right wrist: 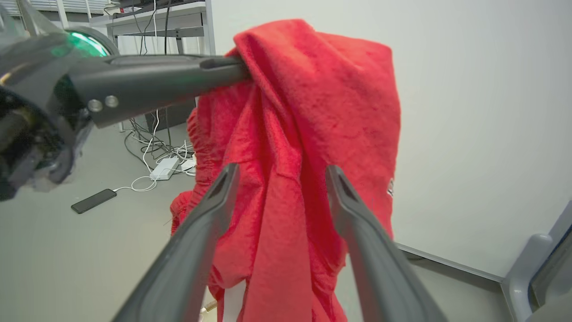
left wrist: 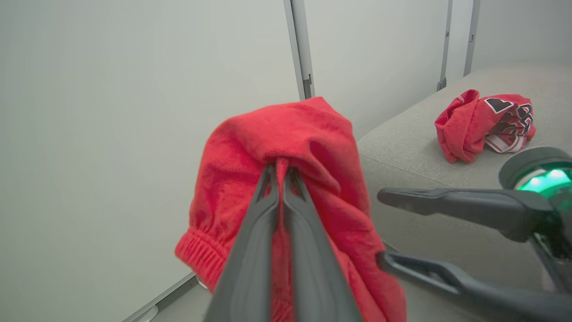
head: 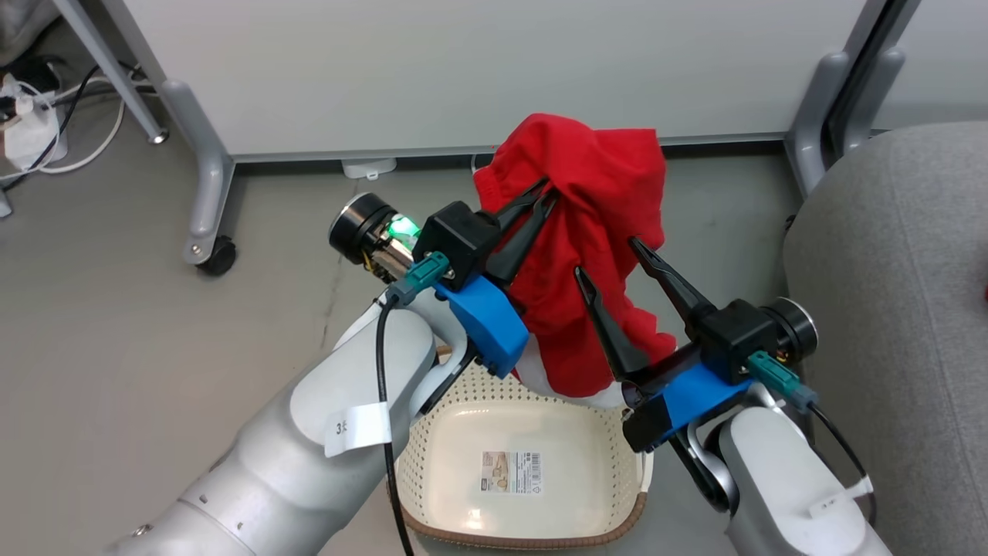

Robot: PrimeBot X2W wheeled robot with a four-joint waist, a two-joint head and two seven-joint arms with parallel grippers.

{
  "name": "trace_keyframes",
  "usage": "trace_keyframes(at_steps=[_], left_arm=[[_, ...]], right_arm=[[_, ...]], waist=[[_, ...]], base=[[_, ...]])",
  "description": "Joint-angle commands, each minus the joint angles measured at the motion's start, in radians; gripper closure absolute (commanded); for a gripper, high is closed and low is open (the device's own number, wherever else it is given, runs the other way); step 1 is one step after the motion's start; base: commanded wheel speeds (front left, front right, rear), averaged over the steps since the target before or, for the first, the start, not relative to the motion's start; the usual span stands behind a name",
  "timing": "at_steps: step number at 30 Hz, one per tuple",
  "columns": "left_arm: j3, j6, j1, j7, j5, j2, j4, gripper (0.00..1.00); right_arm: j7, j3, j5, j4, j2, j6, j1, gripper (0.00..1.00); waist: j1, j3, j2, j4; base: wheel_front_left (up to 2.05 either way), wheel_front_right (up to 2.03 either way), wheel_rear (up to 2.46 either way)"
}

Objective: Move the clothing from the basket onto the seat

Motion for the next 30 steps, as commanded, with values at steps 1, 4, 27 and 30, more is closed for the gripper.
trace_keyframes(at_steps=[1, 4, 27, 30], left_arm=[[0.005, -0.003, -0.02, -0.005, 0.007, -0.004, -0.01, 1.0], [0.01, -0.004, -0.027, -0.005, 0.016, -0.01, -0.025, 1.0], [0.041, -0.02, 0.012, -0.005, 0.051, -0.012, -0.035, 1.0], [0.044, -0.021, 0.014, -0.005, 0.053, -0.013, -0.032, 1.0]], right_arm=[[0.0, 0.005, -0.005, 0.036, 0.001, 0.0, -0.034, 0.0], [0.0, 0.012, -0.012, 0.113, 0.004, 0.0, -0.075, 0.0], [0.0, 0.076, 0.097, 0.268, 0.008, 0.0, -0.155, 1.0], [0.0, 0.076, 0.096, 0.265, 0.008, 0.0, -0.154, 1.0]], waist=[[-0.0001, 0.018, 0.0, 0.014], [-0.0001, 0.033, 0.0, 0.021], [-0.0001, 0.026, 0.0, 0.007], [-0.0001, 0.025, 0.0, 0.006]], base=[[0.0, 0.0, 0.0], [0.0, 0.0, 0.0], [0.0, 0.0, 0.0], [0.0, 0.0, 0.0]])
